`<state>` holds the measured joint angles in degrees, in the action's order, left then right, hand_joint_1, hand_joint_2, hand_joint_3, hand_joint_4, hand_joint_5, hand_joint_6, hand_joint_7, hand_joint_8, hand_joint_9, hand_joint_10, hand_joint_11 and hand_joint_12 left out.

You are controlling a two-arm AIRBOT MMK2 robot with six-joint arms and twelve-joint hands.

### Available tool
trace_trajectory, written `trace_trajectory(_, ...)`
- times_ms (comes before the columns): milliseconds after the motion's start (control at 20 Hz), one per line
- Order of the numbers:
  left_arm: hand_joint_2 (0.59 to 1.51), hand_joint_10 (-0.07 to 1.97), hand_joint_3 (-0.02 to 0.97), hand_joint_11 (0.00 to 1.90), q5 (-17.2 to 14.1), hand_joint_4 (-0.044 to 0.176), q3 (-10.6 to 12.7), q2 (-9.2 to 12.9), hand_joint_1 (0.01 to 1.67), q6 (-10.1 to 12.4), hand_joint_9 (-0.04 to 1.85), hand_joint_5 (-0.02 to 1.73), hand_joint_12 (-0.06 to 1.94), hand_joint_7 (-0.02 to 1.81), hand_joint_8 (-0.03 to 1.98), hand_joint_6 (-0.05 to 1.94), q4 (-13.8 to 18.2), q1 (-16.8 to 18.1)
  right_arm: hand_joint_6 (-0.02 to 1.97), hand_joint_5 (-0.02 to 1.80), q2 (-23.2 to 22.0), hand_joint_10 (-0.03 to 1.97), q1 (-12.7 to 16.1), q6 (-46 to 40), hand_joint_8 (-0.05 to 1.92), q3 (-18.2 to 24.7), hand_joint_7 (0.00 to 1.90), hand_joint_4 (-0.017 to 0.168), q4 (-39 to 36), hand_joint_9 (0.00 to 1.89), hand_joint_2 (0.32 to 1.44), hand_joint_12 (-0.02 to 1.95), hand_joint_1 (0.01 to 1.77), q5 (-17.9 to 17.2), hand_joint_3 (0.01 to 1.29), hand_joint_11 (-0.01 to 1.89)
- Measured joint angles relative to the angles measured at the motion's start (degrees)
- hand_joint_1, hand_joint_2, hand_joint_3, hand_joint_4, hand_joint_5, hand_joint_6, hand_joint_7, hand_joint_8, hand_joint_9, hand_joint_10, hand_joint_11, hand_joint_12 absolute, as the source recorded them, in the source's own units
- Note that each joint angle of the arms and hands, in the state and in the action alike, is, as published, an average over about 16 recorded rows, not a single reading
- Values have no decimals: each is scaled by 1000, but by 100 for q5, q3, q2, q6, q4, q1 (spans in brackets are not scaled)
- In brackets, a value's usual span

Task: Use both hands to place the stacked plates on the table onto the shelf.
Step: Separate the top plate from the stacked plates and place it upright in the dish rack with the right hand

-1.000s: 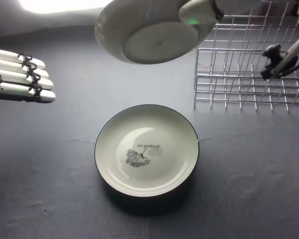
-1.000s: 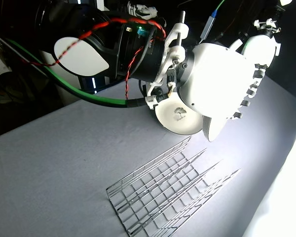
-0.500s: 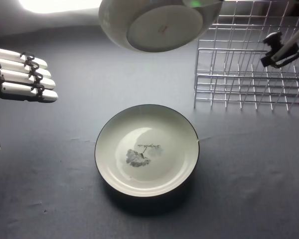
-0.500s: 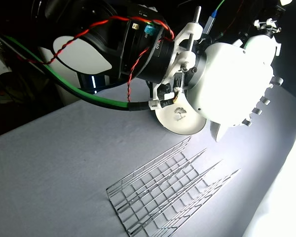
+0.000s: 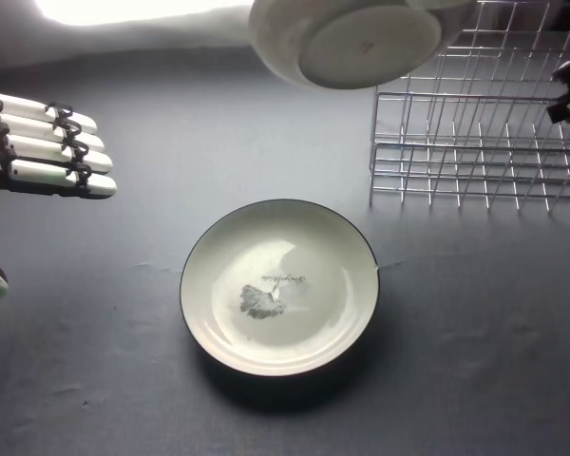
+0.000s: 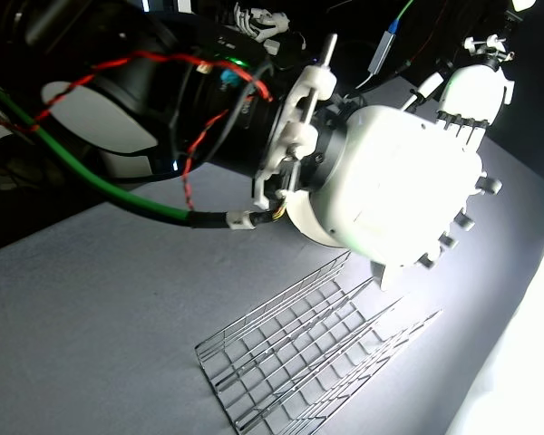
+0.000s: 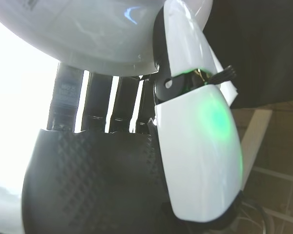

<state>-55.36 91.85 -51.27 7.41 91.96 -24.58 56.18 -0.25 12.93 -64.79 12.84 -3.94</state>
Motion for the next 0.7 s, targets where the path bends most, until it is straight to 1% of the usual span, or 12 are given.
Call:
trace_trajectory(350, 1127, 6, -2, 21, -5, 0, -96, 0, 15, 87, 22, 24, -8, 20, 0, 18, 0, -1, 905, 928, -319, 1079, -199, 13, 790, -5, 1051, -5, -43, 946, 1040, 1303, 1400, -63, 13, 784)
trace_trajectory(700, 1128, 6, -2, 22, -76, 0, -261, -22, 16, 199, 21, 24, -7, 18, 0, 17, 4, -41, 915, 935, -560, 1088, -522, 2, 830, -130, 1041, -5, -115, 953, 1038, 1314, 1397, -232, 12, 777)
